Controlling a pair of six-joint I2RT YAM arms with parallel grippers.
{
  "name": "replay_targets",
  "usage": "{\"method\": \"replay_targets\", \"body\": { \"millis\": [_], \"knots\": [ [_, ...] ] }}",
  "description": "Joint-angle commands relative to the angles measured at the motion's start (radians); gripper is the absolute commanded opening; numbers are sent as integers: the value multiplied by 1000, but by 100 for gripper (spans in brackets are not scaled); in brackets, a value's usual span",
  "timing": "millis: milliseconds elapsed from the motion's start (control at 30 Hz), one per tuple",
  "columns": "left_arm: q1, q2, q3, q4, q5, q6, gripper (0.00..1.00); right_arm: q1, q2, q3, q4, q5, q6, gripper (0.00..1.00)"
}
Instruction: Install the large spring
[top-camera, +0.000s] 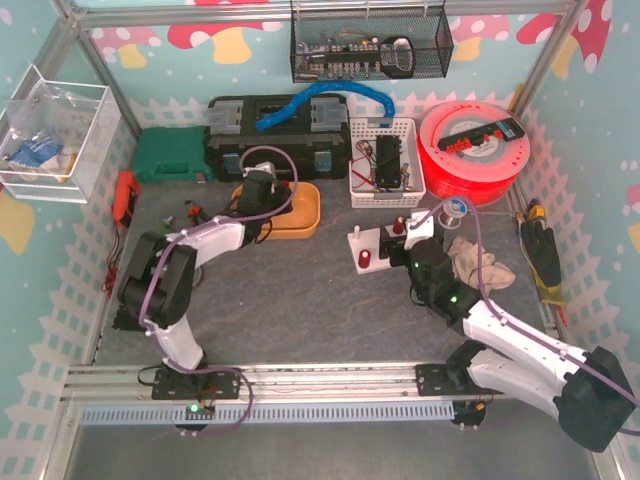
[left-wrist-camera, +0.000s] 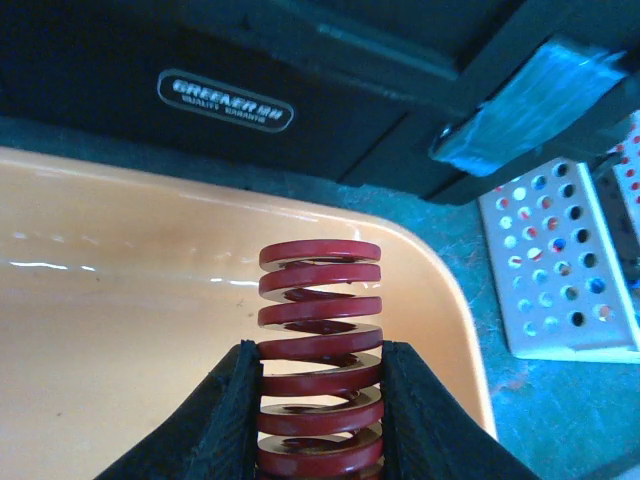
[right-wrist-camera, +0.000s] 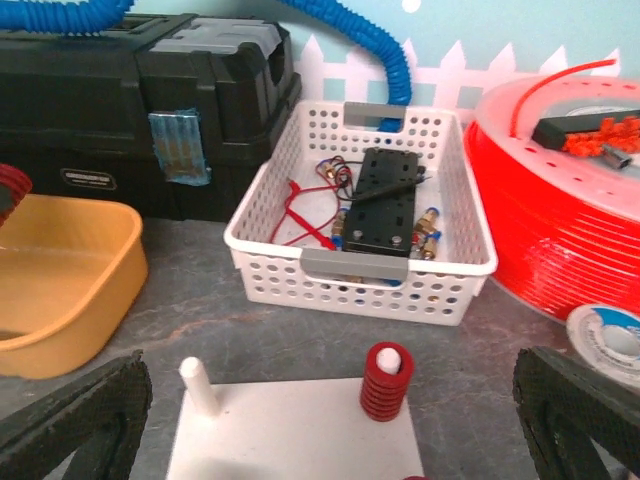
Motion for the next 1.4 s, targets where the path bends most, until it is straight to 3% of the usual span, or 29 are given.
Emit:
{"method": "replay_targets", "body": {
  "millis": [0,233,467,700,867,1167,1367],
  "knots": [
    [6,-121,-79,135,3,50,15,4,10,93,-101,-67,70,98],
    [-24,-297,-262,401,141,226,14,3,22,193,-232,-234,169,98],
    [-152,-391,-420,591,214,449,13,2,99,356,-352,-396,205,97],
    [-316,-414,-506,721,188,637,12,2,161,451,-341,-641,260,93],
    [-377,-427,-530,761,166,691,11,2,197,481,-340,-703,328,84],
    [-393,-463,-553,793,155,704,10,-19,197,423,-241,-759,442,64],
    [-400,-477,-556,794,164,714,10,-22,231,420,-212,-803,465,62]
  ]
}}
